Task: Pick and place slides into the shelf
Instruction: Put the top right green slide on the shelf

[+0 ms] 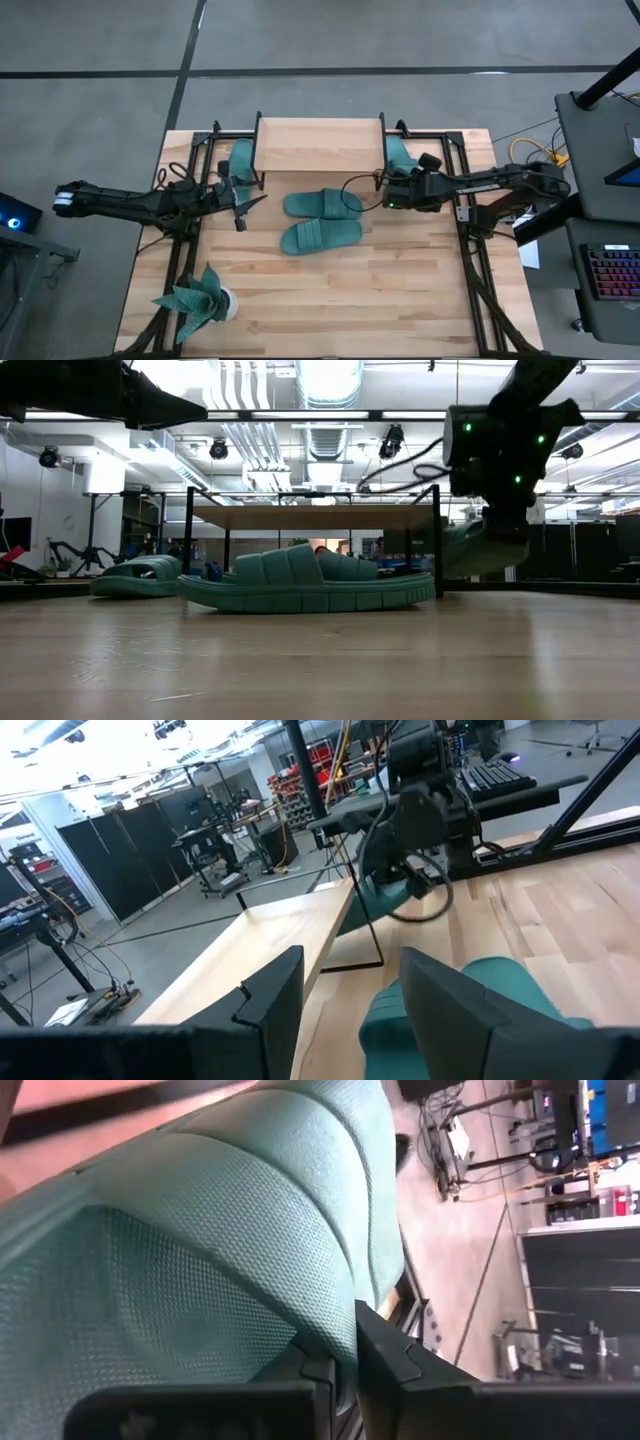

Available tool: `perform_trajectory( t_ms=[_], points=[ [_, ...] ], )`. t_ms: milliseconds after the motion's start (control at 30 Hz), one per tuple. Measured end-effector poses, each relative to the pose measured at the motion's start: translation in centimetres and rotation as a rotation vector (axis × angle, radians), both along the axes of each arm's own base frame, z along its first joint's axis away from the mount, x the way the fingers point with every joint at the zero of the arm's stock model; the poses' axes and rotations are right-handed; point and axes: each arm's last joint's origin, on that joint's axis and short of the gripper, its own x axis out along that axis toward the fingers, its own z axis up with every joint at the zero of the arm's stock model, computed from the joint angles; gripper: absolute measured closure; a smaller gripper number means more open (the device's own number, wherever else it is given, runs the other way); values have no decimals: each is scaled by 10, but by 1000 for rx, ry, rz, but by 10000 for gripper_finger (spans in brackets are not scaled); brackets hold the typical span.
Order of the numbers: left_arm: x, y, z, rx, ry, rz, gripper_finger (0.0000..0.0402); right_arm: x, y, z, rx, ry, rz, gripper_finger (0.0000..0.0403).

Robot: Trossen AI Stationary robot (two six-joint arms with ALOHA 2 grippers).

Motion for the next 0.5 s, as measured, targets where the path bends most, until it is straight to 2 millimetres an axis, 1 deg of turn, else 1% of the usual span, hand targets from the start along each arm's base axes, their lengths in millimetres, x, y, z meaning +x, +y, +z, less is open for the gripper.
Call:
perform_trajectory(
  t_ms=[133, 233, 500],
  points=[
    [0, 0, 0, 0, 0, -1, 250, -5, 0, 13, -59, -51, -6, 390],
    [0, 0, 0, 0, -1, -1, 250, -9, 0, 20, -68, -89, -8, 390],
    [0, 0, 0, 0, -2, 0, 250, -15, 0, 32, -120, -145, -19, 390]
  ],
)
